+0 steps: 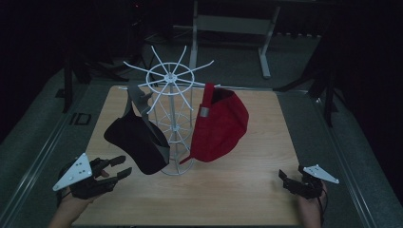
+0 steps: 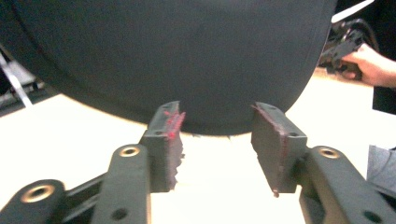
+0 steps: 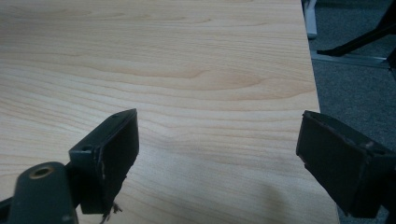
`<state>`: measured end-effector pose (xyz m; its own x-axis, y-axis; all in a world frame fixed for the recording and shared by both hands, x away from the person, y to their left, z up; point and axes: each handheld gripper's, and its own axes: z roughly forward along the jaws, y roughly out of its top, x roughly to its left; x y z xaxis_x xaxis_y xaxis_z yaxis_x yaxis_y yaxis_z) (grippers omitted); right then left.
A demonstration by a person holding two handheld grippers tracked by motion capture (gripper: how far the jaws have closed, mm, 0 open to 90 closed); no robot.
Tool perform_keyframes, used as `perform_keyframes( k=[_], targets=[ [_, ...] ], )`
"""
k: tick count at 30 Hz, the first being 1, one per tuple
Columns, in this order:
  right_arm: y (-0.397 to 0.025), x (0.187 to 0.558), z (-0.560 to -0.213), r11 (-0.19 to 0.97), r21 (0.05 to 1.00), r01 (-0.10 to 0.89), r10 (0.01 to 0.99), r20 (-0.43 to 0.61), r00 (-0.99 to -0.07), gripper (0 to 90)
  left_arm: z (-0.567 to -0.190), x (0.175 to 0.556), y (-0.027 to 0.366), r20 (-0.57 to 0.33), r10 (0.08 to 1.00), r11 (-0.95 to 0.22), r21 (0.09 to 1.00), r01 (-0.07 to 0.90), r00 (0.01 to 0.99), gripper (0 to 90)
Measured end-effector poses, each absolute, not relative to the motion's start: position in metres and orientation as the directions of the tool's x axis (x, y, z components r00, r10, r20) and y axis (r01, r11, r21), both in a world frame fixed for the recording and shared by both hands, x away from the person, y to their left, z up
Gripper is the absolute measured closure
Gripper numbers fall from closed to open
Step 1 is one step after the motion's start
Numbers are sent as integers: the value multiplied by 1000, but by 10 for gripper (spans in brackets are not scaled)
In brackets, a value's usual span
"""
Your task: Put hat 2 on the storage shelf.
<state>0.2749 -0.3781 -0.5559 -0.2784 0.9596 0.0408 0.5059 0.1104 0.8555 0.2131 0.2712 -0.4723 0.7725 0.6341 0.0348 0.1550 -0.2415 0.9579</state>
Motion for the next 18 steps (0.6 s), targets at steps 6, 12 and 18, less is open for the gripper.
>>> perform_keyframes(
  k=[6, 12, 18],
  targets=[
    [-378, 275, -556, 110, 856, 504, 960, 40, -278, 131, -498, 214, 266, 4, 631, -260, 943, 207, 776, 462],
    [-378, 275, -556, 110, 857, 503, 960, 39, -277, 131, -516, 213, 261, 5, 636, -266, 940, 213, 772, 399],
    [-378, 275, -556, 110, 857, 503, 960, 40, -278, 131, -531, 212, 264, -7, 647, -279, 929, 245, 763, 254]
  ],
)
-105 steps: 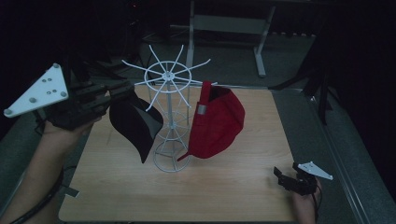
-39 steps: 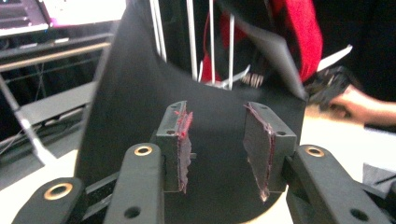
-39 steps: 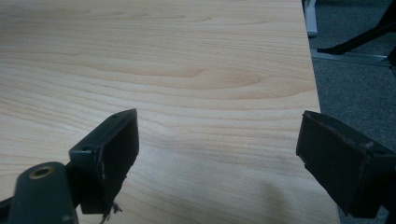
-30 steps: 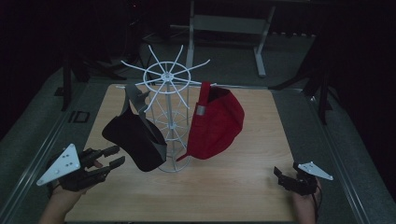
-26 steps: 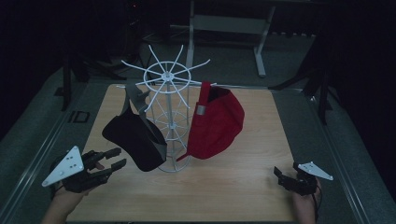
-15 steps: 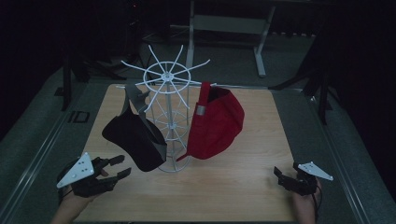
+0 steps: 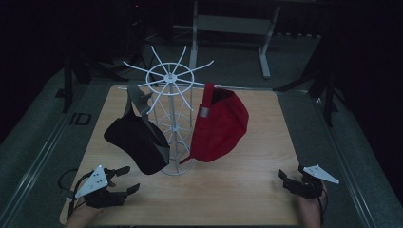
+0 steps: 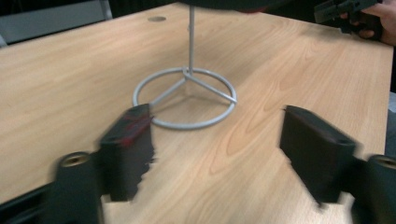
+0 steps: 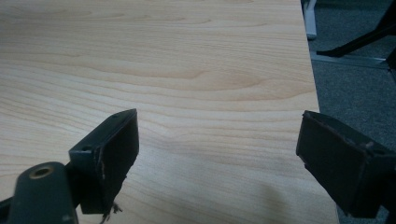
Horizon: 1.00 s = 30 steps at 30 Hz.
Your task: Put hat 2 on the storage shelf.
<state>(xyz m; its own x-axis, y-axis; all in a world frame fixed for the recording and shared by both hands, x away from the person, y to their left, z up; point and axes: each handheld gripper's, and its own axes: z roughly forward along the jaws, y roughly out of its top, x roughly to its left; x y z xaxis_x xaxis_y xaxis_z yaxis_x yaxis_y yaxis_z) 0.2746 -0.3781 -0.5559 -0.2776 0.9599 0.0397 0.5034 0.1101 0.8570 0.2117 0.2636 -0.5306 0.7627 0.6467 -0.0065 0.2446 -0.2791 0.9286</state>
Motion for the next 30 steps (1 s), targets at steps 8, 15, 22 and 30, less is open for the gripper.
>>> perform_keyframes(
  k=[8, 15, 22, 30],
  targets=[
    [-378, 274, -556, 110, 859, 501, 960, 38, -277, 131, -550, 213, 268, -27, 720, -289, 896, 336, 693, 158],
    [-378, 274, -556, 109, 861, 496, 961, 35, -273, 130, -556, 212, 271, -10, 754, -321, 867, 381, 657, 150],
    [-378, 274, -556, 107, 863, 493, 962, 36, -271, 128, -560, 209, 274, -19, 781, -299, 866, 401, 624, 150],
    [-378, 274, -556, 109, 864, 492, 962, 33, -271, 128, -561, 207, 279, -19, 814, -272, 871, 410, 581, 146]
  ],
)
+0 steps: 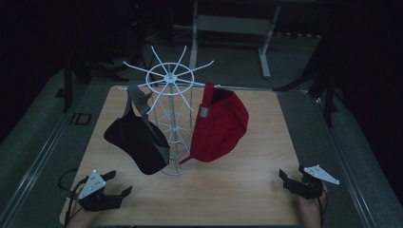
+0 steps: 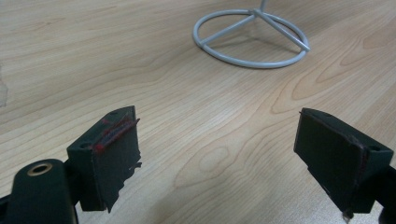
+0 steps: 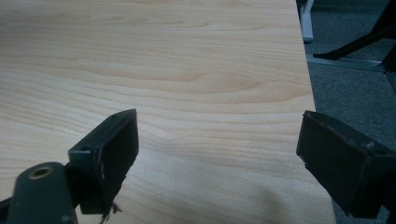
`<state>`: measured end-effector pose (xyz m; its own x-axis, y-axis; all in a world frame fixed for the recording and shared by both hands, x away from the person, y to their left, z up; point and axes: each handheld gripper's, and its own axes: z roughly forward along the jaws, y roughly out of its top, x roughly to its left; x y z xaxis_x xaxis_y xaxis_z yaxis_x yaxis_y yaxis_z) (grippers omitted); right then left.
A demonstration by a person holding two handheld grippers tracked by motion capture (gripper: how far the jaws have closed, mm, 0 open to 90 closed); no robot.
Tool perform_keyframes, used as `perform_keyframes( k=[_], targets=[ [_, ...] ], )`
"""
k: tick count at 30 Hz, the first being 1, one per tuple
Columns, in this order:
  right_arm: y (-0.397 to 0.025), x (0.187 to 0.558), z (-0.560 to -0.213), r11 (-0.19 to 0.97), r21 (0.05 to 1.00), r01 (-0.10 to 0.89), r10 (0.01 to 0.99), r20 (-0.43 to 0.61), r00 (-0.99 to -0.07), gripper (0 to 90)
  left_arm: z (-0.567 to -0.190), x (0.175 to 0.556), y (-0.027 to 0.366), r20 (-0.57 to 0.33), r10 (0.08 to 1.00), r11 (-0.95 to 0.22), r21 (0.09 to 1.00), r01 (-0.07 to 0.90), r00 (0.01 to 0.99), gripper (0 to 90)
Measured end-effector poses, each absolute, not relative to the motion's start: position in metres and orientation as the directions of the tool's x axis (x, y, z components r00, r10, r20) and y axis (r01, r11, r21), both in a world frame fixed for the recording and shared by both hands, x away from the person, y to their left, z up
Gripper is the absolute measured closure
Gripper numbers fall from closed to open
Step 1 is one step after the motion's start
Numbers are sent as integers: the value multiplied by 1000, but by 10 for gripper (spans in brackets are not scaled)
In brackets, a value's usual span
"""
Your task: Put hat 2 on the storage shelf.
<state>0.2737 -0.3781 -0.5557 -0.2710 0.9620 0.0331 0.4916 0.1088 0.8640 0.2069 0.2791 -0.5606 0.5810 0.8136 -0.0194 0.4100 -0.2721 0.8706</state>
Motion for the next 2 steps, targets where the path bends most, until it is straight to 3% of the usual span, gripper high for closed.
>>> perform_keyframes(
  k=[2],
  targets=[
    [-378, 274, -556, 109, 864, 491, 962, 33, -272, 128, -561, 207, 279, -19, 816, -269, 872, 409, 578, 146]
  ],
)
